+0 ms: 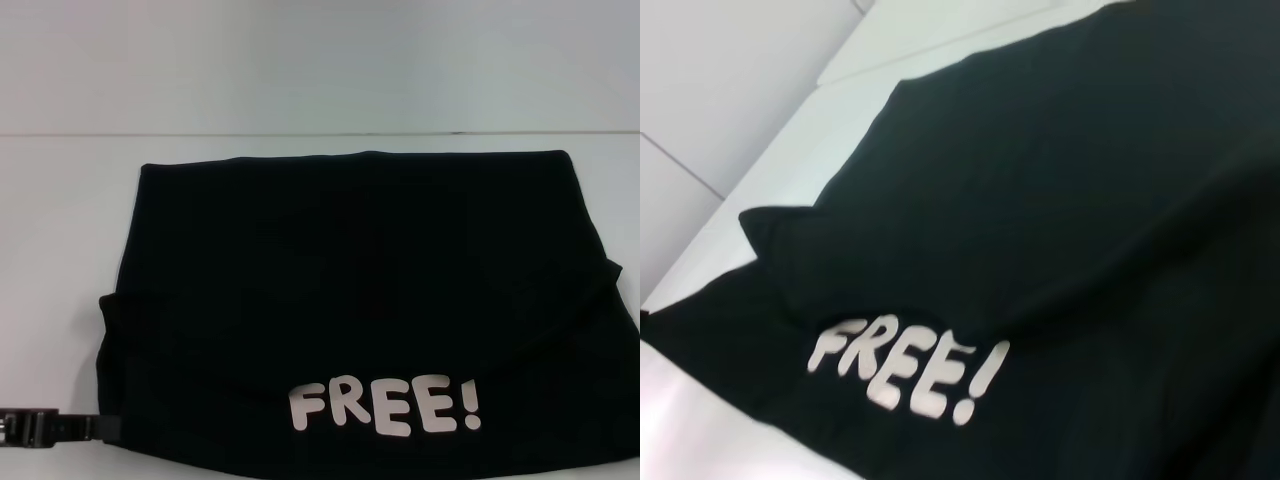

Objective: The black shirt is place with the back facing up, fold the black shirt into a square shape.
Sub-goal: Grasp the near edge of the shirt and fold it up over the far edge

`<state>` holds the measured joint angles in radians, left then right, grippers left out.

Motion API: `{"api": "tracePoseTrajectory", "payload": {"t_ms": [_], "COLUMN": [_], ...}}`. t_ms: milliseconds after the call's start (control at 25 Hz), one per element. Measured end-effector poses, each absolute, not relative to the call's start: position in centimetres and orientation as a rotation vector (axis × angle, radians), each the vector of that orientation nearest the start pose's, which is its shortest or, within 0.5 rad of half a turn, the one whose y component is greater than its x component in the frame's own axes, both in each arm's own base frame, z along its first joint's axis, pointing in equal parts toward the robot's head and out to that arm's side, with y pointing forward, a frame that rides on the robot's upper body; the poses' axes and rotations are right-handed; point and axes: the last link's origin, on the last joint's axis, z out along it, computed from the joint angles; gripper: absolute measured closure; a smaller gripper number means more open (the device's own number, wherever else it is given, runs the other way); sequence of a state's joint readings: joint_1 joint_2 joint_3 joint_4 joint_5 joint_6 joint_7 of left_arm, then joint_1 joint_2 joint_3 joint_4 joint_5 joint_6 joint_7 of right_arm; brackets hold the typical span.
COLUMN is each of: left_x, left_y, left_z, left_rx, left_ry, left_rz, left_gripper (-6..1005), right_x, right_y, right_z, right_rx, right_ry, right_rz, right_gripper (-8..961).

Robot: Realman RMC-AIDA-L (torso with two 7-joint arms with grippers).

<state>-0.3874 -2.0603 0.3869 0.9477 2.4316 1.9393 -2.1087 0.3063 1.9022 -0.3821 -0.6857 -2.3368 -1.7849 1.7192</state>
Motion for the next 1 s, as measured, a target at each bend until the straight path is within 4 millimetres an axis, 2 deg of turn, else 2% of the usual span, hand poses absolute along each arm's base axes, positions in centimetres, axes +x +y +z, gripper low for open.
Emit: {"api": "tracePoseTrajectory", "payload": {"t_ms": [120, 360, 400, 680, 840, 880, 920, 1000], "left_x": [-32.3, -31.3, -31.0, -30.0, -29.5, -29.5, -29.2, -29.1], "left_y": [25.6, 29.0, 30.4, 35.7, 38.3, 38.3, 39.6, 40.4], "left_z": [6.3, 6.4, 6.6, 6.6, 6.5, 6.5, 6.2, 5.7], "left_rx": [-2.456, -2.447, -2.425, -2.344, -2.275, -2.275, -2.235, -2.214], "left_ry": [-1.763, -1.697, -1.661, -1.545, -1.472, -1.472, -1.439, -1.413], "left_rz": [-0.488, -0.499, -0.493, -0.456, -0.43, -0.43, -0.415, -0.388], "left_gripper": [995, 994, 993, 993, 992, 992, 992, 991], "right_x": [37.7, 37.0, 36.9, 35.1, 34.2, 34.0, 33.7, 33.1], "right_y": [23.9, 26.6, 27.2, 32.4, 36.0, 36.6, 37.6, 39.2], "right_z": [9.2, 10.3, 10.4, 10.3, 9.3, 9.0, 8.6, 8.1], "right_rx": [-2.448, -2.385, -2.367, -2.299, -2.214, -2.202, -2.189, -2.156], "right_ry": [1.398, 1.285, 1.264, 1.179, 1.211, 1.212, 1.209, 1.207], "right_rz": [0.501, 0.561, 0.572, 0.583, 0.558, 0.551, 0.538, 0.517], "right_gripper": [955, 956, 956, 955, 954, 954, 954, 954]}}
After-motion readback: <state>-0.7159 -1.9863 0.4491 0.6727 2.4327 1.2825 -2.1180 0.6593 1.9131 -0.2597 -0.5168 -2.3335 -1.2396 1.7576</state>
